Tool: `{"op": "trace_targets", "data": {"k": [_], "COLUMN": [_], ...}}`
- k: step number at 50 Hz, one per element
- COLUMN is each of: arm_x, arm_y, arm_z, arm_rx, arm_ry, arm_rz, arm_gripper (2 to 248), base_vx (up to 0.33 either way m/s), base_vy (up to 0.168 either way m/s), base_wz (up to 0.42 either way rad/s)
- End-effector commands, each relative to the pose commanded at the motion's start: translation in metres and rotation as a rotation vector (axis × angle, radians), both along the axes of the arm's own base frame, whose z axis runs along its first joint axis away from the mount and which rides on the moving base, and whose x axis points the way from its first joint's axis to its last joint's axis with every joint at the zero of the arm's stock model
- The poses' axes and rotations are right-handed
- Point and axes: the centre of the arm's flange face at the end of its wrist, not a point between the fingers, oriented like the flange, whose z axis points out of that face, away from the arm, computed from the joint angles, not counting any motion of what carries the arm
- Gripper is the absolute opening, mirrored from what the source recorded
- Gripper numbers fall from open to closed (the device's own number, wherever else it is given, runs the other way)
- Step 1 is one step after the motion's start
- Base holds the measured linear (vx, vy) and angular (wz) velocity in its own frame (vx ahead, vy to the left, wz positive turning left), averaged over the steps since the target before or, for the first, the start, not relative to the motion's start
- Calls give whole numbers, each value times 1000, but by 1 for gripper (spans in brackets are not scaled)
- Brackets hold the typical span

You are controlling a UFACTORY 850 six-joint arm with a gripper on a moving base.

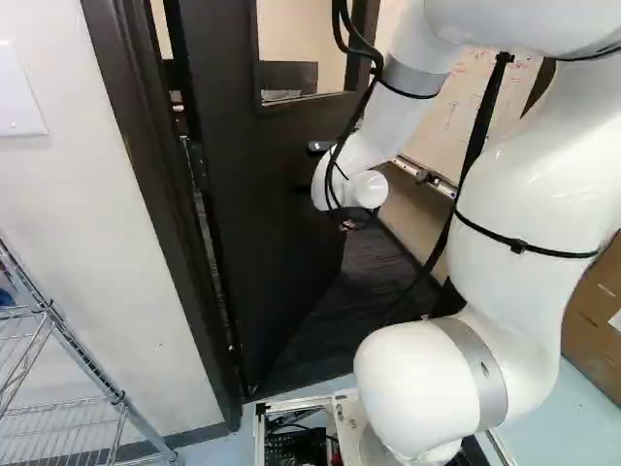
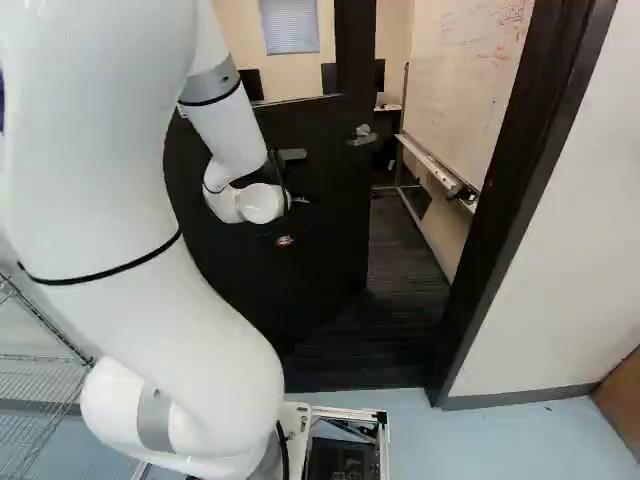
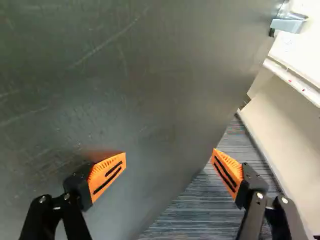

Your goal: Open the door and move inside

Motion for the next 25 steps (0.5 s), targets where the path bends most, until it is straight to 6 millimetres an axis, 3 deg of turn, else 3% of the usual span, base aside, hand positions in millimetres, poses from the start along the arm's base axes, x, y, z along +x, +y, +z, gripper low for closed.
{"op": "trace_targets", "data": {"k": [25], "arm_x": [28], "arm_y": [17], "arm_z": [-1], "arm_rx": [0], "arm_ry": [-7], "arm_rz": [33], "arm_gripper": [247], "base_vx": [0], "base_vy": [0], "base_wz": [0]}}
